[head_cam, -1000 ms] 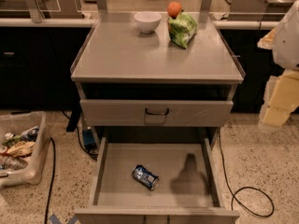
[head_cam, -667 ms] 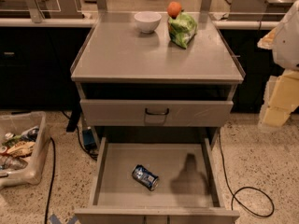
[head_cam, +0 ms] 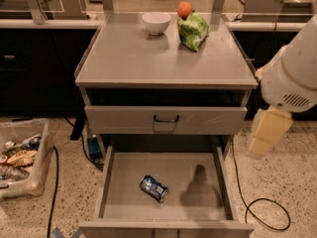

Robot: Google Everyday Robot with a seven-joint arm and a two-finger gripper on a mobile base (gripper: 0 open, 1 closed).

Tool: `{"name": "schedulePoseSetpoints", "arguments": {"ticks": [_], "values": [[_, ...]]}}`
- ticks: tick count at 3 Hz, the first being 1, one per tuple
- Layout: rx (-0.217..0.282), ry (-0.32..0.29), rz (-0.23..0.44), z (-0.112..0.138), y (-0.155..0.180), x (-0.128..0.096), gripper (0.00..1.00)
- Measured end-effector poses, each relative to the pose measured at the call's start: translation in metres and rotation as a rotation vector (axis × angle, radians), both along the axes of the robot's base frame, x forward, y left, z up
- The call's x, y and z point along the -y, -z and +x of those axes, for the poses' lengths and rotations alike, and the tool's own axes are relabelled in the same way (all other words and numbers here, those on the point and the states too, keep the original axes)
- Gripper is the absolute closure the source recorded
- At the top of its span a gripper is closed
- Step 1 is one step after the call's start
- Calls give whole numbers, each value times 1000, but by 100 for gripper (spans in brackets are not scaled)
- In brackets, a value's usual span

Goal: Pick pepsi can from middle drawer and place on counter

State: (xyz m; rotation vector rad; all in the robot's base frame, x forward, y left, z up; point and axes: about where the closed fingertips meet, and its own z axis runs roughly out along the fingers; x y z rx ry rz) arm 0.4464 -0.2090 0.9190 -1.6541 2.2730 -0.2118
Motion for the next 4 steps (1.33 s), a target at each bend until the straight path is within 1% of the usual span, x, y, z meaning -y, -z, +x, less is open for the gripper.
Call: {"name": "schedulePoseSetpoints", "arguments": {"ticks": [1,2,3,4], "values": [[-16,31,10,5,66,-7,0],[-54,48,13,5,129,-14,0],[-104,59,3,-2,182,-19,0],[-104,60,4,-2,182,-20,0]]}}
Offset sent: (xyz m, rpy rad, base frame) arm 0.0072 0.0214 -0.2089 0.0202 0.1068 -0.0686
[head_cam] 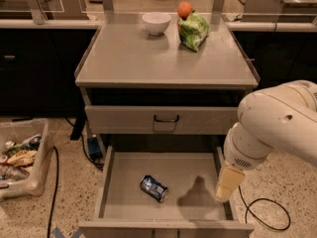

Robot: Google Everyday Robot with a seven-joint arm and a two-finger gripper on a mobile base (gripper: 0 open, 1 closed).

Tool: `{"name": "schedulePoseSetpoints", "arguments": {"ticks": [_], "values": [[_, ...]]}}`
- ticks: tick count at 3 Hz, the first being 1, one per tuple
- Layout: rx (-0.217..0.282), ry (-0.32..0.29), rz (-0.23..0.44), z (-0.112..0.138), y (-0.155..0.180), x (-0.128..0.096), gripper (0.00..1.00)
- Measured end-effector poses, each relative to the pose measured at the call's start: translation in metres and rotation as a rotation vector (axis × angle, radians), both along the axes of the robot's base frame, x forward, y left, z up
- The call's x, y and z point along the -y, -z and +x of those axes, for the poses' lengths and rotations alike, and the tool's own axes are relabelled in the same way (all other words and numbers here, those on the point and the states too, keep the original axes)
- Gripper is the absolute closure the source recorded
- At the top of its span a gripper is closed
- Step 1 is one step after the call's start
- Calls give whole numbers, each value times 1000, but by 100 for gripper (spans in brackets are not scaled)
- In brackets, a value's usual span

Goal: Pick pepsi can from middle drawer and place on counter

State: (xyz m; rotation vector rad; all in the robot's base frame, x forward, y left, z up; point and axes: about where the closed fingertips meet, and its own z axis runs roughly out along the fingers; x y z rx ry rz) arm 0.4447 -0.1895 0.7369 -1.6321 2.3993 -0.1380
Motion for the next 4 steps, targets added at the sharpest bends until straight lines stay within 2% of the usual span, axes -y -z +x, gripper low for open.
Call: {"name": "schedulePoseSetpoints", "arguments": {"ticks": [1,2,4], "values": [[2,6,9,0,1,-2,0],[12,10,72,11,9,-23,0],[36,30,211,34,48,-92,0]]}}
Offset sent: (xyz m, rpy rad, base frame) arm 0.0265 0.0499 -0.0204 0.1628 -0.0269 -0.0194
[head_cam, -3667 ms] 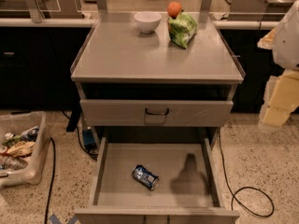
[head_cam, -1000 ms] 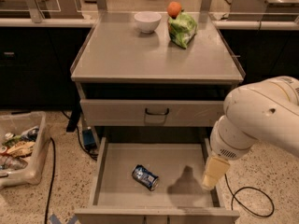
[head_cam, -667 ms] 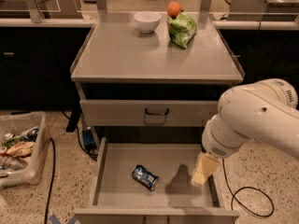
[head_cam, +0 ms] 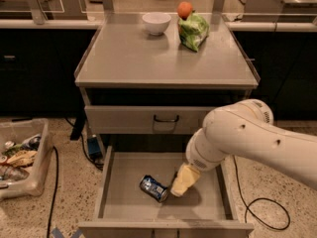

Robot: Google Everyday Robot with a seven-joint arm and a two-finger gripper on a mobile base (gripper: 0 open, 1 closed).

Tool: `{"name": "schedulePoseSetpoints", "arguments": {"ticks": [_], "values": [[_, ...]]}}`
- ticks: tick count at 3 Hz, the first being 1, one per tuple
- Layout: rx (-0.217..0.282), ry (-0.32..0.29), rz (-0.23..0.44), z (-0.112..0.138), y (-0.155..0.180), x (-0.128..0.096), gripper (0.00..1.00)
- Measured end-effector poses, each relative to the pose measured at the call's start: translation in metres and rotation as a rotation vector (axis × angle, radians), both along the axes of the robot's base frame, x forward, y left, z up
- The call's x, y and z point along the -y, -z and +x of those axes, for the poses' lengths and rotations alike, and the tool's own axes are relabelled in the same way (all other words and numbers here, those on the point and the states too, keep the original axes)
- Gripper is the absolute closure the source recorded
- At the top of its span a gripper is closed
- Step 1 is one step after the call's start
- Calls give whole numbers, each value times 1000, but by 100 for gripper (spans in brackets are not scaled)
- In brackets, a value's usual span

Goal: Pick pepsi can from middle drawer and place on counter

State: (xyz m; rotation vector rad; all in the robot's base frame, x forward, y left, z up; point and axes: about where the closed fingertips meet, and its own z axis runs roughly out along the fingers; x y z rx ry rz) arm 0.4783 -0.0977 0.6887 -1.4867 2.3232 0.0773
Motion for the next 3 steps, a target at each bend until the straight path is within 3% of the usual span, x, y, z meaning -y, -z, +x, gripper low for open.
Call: {"name": "schedulePoseSetpoints", "arguments": {"ticks": [1,2,3], "values": [[-74,143,113,6,38,-7,0],[-141,229,180,5,73,-14,0],[-190,253,229,-2,99,-22,0]]}}
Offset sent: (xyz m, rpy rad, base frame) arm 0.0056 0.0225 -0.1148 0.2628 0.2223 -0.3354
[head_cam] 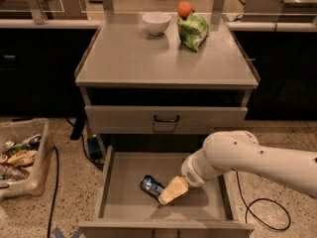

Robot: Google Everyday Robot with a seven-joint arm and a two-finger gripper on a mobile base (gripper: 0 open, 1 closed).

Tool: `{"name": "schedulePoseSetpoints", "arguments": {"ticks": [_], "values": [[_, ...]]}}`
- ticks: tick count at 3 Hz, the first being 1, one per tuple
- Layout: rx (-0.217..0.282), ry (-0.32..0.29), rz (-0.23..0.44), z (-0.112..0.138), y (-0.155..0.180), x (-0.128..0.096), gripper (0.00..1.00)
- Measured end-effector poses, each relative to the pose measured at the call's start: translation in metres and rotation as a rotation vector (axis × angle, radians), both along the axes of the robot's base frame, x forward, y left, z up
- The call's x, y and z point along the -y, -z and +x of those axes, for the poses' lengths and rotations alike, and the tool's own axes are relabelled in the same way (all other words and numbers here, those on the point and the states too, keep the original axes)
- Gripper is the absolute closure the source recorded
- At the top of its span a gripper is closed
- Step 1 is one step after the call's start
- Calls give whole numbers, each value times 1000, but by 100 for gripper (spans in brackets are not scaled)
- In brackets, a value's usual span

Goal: Pick pepsi can from middle drawer and place on counter

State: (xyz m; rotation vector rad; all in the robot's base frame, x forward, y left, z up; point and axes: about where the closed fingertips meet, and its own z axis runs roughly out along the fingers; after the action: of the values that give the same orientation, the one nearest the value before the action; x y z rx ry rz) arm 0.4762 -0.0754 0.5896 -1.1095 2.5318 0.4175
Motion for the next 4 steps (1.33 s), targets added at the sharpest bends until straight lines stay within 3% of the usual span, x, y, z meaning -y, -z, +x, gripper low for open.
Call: {"name": "schedulePoseSetpoints", "arguments": {"ticks": [2,4], "values": [[-17,35,23,-3,10,1,0],[-49,94,20,3,95,-29,0]]}}
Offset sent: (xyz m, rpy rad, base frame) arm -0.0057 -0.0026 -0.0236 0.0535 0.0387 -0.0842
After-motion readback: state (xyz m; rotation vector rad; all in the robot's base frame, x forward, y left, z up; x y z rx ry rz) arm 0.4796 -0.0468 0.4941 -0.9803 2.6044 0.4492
